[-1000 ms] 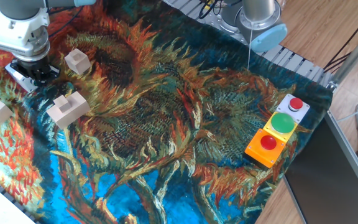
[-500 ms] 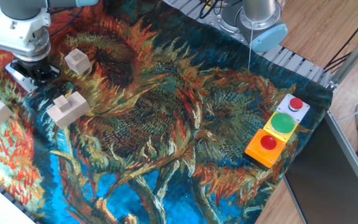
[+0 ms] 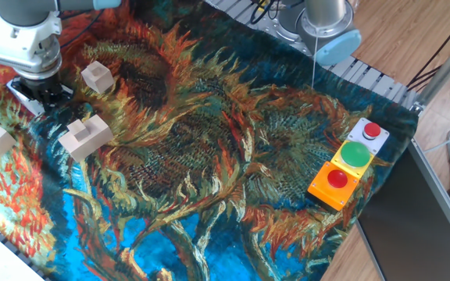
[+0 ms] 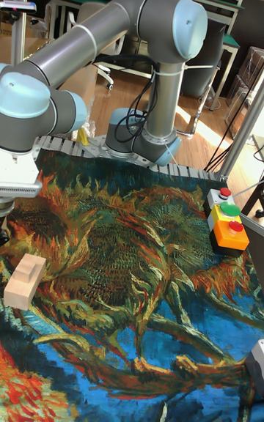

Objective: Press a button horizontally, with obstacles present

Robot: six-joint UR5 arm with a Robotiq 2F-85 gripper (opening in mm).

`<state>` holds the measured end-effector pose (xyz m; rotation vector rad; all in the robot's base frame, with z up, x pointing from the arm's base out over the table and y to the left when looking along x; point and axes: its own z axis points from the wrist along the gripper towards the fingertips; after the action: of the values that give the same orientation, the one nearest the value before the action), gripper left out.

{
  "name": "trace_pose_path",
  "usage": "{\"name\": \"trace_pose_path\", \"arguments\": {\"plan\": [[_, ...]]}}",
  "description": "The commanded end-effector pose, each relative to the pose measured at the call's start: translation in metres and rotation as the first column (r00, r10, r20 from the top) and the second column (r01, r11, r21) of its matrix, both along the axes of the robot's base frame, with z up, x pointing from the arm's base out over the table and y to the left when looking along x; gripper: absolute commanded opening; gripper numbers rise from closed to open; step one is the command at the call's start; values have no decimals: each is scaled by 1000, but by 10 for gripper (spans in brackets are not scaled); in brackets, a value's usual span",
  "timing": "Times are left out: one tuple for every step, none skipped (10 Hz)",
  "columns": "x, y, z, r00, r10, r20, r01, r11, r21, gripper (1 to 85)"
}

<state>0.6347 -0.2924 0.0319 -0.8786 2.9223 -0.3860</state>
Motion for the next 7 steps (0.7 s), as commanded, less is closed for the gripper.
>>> {"name": "trace_pose_path", "arguments": {"plan": [[3, -7, -1, 1000, 1, 5, -1, 1000, 5, 13], [1, -8, -1, 1000, 4, 2, -4, 1000, 9, 13], [-1, -7, 0, 1000, 3, -1, -3, 1000, 12, 13], [-2, -4, 1, 1000, -1, -1, 1, 1000, 2, 13], [-2, -1, 1, 1000, -3, -1, 3, 1000, 1, 13], [-2, 1, 1, 1000, -3, -2, 3, 1000, 2, 13], [-2, 3, 3, 1000, -5, -3, 5, 1000, 2, 13]]}}
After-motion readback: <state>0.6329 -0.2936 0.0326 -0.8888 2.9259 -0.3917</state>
